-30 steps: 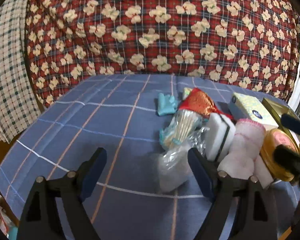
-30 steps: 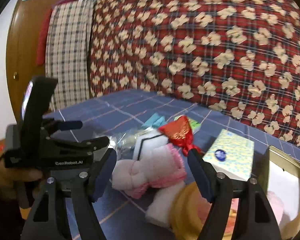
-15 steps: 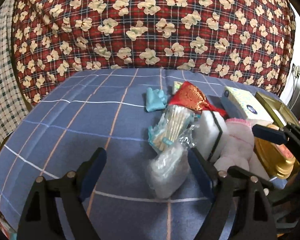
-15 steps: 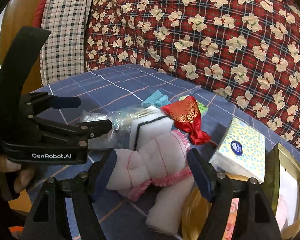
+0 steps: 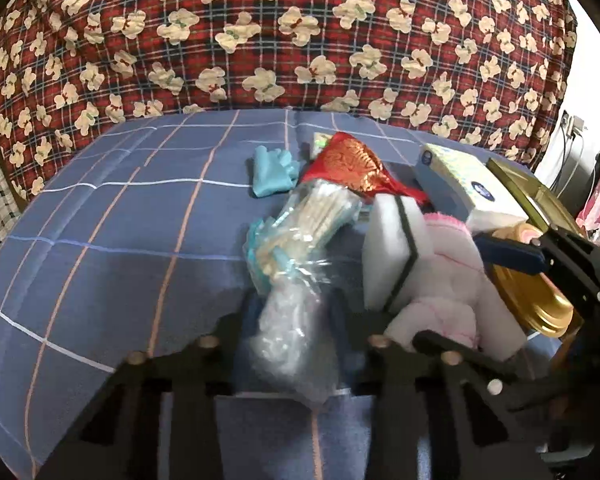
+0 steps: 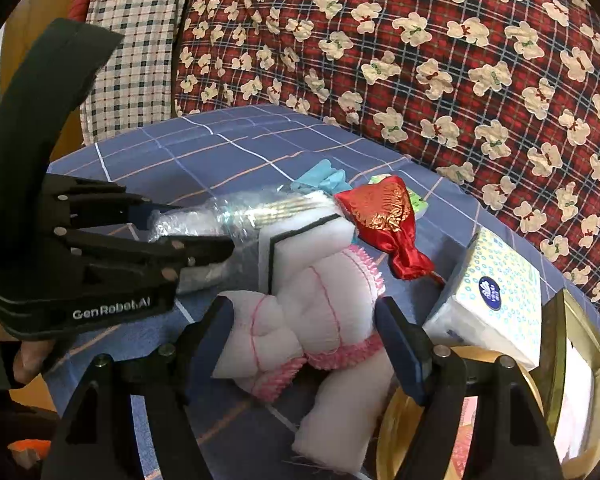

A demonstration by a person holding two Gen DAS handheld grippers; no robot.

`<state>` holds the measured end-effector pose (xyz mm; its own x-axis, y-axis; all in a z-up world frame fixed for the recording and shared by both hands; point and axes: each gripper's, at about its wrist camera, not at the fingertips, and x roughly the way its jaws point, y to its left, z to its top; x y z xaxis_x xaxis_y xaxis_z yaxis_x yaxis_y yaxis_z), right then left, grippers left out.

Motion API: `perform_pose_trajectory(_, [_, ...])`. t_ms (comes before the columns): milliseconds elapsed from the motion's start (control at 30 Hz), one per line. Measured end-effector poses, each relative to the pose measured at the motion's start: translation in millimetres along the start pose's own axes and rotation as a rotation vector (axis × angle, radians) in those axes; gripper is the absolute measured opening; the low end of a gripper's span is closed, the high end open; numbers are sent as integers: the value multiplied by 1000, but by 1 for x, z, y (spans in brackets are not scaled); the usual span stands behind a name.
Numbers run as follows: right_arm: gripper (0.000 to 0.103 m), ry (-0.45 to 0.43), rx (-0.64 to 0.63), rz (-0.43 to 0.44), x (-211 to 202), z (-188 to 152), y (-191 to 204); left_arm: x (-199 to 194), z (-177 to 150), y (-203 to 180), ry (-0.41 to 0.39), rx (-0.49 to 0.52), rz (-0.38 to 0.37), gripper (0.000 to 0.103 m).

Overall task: Organize soft objects
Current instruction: 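Grasp the clear plastic bag with the left tool while the right tool grasps the white rolled sock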

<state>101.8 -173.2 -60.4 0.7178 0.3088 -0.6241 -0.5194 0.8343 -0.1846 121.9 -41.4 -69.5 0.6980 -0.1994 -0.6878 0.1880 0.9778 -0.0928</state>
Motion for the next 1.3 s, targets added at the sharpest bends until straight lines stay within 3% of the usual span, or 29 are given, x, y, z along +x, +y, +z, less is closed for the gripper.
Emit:
perform_pose_trajectory(33, [68,1,4,13,0,0,-1,-1,0,0,-9,-2,0,16])
perform_pose_trajectory(167, [47,-18,42,44,-3,-1,-8,-10,-1,5,-63,-23,-4,15])
perform_pose_trajectory(333, [33,-48,49,61,-8,-1,-8,-22,-3,4,-148,-14,18,15])
perform_pose_trajectory(400, [16,-65,52,55,-11,-1,-8,-24,-3,6,-165,-26,20,15])
perform_pose_trajectory(1300, [16,-273,169,34,-47,-10,-30,-41,-10,3,-276,-24,72,15])
